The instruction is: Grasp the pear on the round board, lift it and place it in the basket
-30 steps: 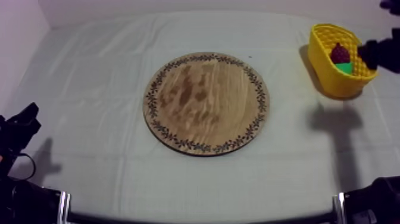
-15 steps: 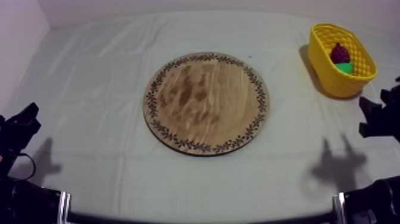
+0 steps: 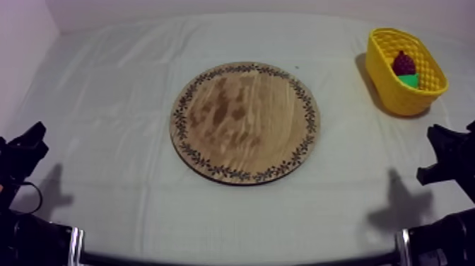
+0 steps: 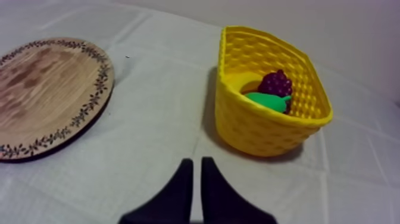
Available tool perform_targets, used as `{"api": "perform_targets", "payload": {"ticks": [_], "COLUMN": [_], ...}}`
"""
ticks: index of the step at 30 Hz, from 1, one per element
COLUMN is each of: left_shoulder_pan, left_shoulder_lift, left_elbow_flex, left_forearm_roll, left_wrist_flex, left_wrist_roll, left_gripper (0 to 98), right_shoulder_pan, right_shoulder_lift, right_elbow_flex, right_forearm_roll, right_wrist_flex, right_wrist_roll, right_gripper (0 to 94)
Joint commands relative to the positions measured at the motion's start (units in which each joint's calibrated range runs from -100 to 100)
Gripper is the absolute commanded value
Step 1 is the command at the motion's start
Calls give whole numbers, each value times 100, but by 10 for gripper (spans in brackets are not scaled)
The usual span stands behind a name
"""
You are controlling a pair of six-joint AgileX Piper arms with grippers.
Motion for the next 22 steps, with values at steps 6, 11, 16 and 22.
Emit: {"api": "perform_targets", "payload": {"ticks": [6, 11, 16, 22], "left_shoulder_pan": [1, 1, 1, 1], "left_shoulder_lift": [0, 0, 0, 0], "left_elbow_flex": [0, 0, 0, 0], "left_forearm_roll": [-2, -2, -2, -2], "left_wrist_flex": [-1, -1, -1, -1], "left_wrist_roll": [-1, -1, -1, -1], "left_gripper": [1, 1, 1, 1], "right_shoulder_pan": [-10, -12, -12, -12], "right_shoulder_lift": [-5, -5, -6, -6], "right_elbow_flex": [42, 46, 47, 47], "right_forearm_roll": [7, 7, 7, 7], "right_wrist_flex": [-153, -164, -166, -167], "right_wrist_roll": [-66, -75, -77, -77], "right_gripper": [6, 4, 4, 4]}}
